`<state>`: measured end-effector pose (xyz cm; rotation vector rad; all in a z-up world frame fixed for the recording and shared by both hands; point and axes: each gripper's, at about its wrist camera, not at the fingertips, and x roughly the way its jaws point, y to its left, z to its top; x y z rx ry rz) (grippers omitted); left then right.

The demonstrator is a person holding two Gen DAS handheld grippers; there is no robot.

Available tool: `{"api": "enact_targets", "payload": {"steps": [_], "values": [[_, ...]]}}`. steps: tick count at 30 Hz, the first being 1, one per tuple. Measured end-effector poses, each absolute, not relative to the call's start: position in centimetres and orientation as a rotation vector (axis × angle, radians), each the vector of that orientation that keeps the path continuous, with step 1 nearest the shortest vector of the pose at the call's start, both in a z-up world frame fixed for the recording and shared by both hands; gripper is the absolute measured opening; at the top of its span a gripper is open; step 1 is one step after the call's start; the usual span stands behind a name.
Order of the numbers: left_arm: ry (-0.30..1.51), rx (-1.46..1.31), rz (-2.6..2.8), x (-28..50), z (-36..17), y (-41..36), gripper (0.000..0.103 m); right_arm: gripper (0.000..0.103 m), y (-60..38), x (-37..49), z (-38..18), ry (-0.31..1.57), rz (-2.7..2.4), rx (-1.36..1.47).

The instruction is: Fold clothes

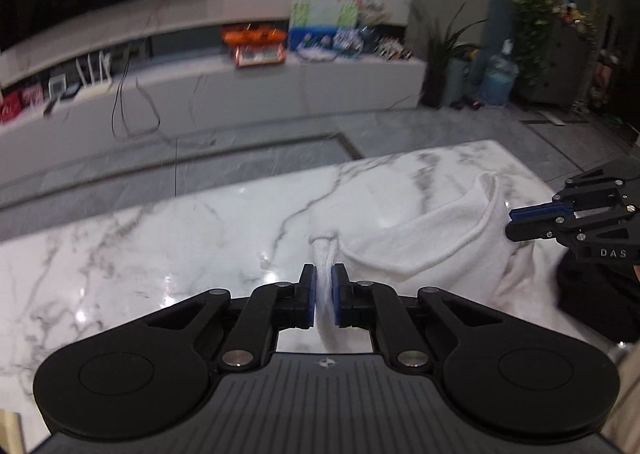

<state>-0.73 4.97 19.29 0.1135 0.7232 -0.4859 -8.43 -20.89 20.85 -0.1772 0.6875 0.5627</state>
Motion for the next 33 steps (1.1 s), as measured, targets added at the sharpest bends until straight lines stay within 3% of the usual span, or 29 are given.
{"api": "enact_targets", "payload": {"steps": [5,11,17,18,20,23,30,33], "values": [[0.699,0.149,-0.552,-6.5,20.3,4.7,0.005,0.000,-22.0,-14.9,22.4,0.666,0.600,-0.199],[0.693,0.245,-0.645,-12.6,19.3,3.7,0.002,0.000,-22.7,-21.8,21.4,0.682,0.664,-0.203],[0.732,0.363,-0.630,-13.3,16.3,2.1,0.004,0.001,-22.4,-23.8,18.6,0.726,0.647,-0.272],[0.728,0.383,-0.628,-13.5,16.1,1.9,0.005,0.004,-22.1,-23.8,18.0,0.723,0.635,-0.308],[0.707,0.497,-0.614,-14.2,15.0,0.9,0.021,0.008,-21.5,-23.8,17.4,0.720,0.622,-0.373],[0.675,0.630,-0.600,-14.8,13.8,-0.3,0.031,0.012,-20.7,-23.5,16.6,0.720,0.621,-0.467],[0.601,0.914,-0.635,-14.8,11.5,-2.6,0.034,0.036,-19.0,-23.0,15.6,0.616,0.710,-0.840],[0.533,1.071,-0.642,-14.6,10.1,-3.7,0.034,0.038,-17.8,-22.3,15.3,0.575,0.754,-1.023]]}}
